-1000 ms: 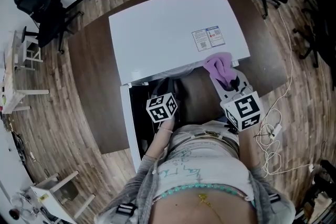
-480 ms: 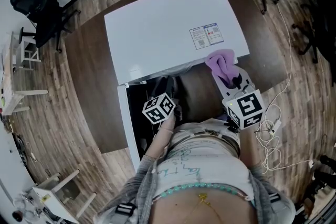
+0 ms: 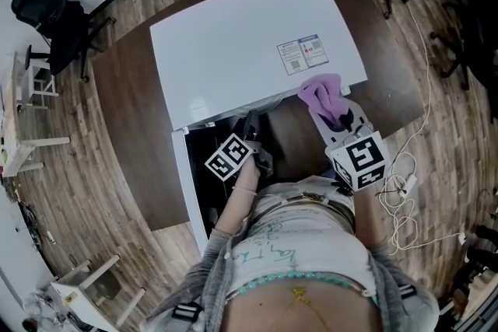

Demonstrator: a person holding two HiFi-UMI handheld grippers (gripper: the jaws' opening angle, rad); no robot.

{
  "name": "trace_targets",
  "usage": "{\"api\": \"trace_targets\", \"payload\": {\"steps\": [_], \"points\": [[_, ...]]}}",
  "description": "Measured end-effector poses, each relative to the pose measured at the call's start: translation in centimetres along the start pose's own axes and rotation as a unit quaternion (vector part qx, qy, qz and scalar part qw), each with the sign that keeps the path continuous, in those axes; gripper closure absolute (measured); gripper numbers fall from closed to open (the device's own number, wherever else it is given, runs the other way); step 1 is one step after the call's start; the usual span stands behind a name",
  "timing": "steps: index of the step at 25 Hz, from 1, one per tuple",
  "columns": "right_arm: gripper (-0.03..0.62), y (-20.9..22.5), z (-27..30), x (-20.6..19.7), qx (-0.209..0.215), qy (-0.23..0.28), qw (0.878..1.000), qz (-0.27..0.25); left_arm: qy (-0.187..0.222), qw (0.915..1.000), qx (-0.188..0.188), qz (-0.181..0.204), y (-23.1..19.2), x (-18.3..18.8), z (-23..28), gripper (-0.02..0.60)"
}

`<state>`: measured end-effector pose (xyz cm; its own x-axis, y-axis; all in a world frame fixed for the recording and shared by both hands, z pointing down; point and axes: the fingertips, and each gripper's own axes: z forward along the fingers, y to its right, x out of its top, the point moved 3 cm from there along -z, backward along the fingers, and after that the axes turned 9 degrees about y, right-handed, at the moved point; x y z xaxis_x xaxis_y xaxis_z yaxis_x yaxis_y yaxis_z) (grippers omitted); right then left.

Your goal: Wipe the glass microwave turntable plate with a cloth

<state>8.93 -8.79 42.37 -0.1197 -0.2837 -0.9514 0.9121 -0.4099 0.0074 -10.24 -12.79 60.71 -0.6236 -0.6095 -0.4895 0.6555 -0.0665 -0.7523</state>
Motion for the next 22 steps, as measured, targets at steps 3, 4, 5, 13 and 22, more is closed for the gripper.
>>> {"api": "trace_targets", "payload": {"steps": [3, 4, 5, 13, 22], "points": [[0.487, 0.0, 0.0, -0.1, -0.001, -0.002, 1.000, 0.001, 0.002, 0.9990, 0.007, -0.044, -0.2, 0.2, 0.5, 0.362], [0.487, 0.0, 0.0, -0.1, -0.001, -0.003, 1.000, 0.002, 0.002, 0.9982, 0.009, -0.059, -0.3, 0.2, 0.7, 0.358], [0.487, 0.0, 0.0, -0.1, -0.003, -0.003, 1.000, 0.003, 0.001, 0.9971, 0.011, -0.075, -0.3, 0.2, 0.9, 0.357], [0.487, 0.2, -0.1, -0.6, -0.010, -0.009, 1.000, 0.008, -0.008, 0.9909, 0.019, -0.133, -0.5, 0.1, 2.5, 0.351], [0.486, 0.4, -0.3, -0.8, -0.014, -0.014, 1.000, 0.010, -0.013, 0.9882, 0.027, -0.150, -0.7, 0.1, 3.0, 0.351]]}}
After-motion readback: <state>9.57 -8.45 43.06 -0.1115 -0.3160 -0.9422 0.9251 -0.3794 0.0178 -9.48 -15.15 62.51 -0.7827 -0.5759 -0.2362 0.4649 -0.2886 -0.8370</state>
